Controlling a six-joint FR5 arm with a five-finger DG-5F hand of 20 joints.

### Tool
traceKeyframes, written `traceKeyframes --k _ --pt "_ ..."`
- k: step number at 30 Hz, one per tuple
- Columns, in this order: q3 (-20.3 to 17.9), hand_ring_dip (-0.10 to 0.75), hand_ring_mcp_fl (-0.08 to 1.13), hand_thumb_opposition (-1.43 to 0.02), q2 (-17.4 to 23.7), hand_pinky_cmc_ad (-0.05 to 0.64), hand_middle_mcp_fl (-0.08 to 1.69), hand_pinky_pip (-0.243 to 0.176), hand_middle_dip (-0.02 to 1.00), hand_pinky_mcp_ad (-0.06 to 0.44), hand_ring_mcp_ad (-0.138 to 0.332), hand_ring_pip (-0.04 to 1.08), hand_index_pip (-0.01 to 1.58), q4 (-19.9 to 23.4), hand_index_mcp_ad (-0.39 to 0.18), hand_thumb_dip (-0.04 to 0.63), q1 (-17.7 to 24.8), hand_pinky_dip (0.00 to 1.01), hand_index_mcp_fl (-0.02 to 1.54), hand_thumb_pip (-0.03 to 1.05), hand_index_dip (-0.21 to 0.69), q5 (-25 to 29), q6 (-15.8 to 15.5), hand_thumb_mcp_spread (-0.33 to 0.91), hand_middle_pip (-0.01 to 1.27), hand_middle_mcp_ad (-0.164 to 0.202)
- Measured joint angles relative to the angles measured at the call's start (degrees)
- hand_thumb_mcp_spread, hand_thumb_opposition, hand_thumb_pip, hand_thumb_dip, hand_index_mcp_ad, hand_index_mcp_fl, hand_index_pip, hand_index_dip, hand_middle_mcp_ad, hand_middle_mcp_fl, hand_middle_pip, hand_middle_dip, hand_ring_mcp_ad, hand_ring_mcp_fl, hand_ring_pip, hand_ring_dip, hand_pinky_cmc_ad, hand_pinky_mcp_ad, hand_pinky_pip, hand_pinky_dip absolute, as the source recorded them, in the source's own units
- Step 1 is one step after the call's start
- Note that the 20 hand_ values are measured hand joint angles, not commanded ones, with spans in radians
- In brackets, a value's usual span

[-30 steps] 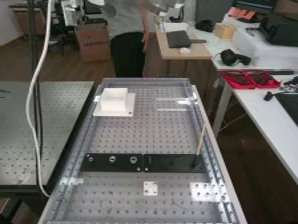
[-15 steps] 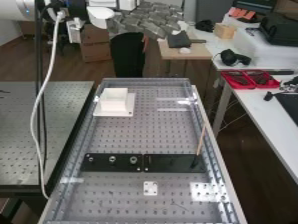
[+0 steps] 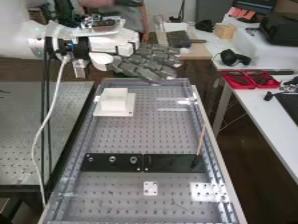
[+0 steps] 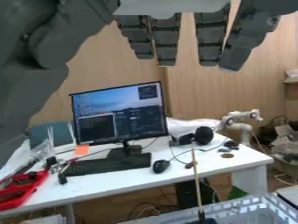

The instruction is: Grab the pcb board and place it in the clear container

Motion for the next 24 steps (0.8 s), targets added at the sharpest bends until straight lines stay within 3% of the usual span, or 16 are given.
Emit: traceKeyframes --k 4,7,11,15,19,21,24 --pt "-0.9 -0.033 0.06 -0.75 -2.3 0.283 0.03 -0.101 0.02 0.253 0.281 0.11 0.09 0.4 0.07 0.005 -0.4 0.38 0.04 0.32 0.093 1.3 1.3 0.16 0.15 0.126" --pt "-1.6 -0.03 0.05 -0.75 -3.4 0.283 0.03 -0.101 0.02 0.253 0.283 0.1 0.09 1.3 0.024 0.01 -0.5 0.38 0.04 0.39 0.119 2.2 1.4 0.21 0.15 0.122" --pt "-2.8 -0.03 0.04 -0.75 -5.0 0.283 0.03 -0.101 0.02 0.25 0.278 0.1 0.1 3.8 -0.028 0.065 -0.7 0.4 0.06 0.42 0.136 3.7 1.2 0.26 0.15 0.122" --pt "-4.1 -0.03 0.03 -0.75 -6.5 0.279 0.02 -0.103 0.02 0.241 0.283 0.1 0.13 7.1 -0.066 0.112 -1.0 0.4 0.06 0.53 0.143 4.9 1.2 0.31 0.15 0.12" --pt "-5.5 -0.03 0.01 -0.77 -8.4 0.279 0.02 -0.103 0.03 0.236 0.279 0.09 0.31 11.6 -0.075 0.162 -1.4 0.4 0.06 0.58 0.143 5.7 0.9 0.34 0.15 0.122" --pt "-5.8 -0.03 0.01 -0.77 -9.2 0.265 0.03 -0.103 0.03 0.232 0.279 0.09 0.47 12.5 -0.093 0.175 -1.6 0.4 0.06 0.65 0.143 5.9 0.5 0.35 0.14 0.122" --pt "-5.7 -0.03 0.01 -0.79 -10.4 0.264 0.03 -0.103 0.05 0.232 0.279 0.09 0.67 13.1 -0.101 0.206 -1.9 0.4 0.06 0.65 0.138 6.2 -0.1 0.36 0.14 0.113"
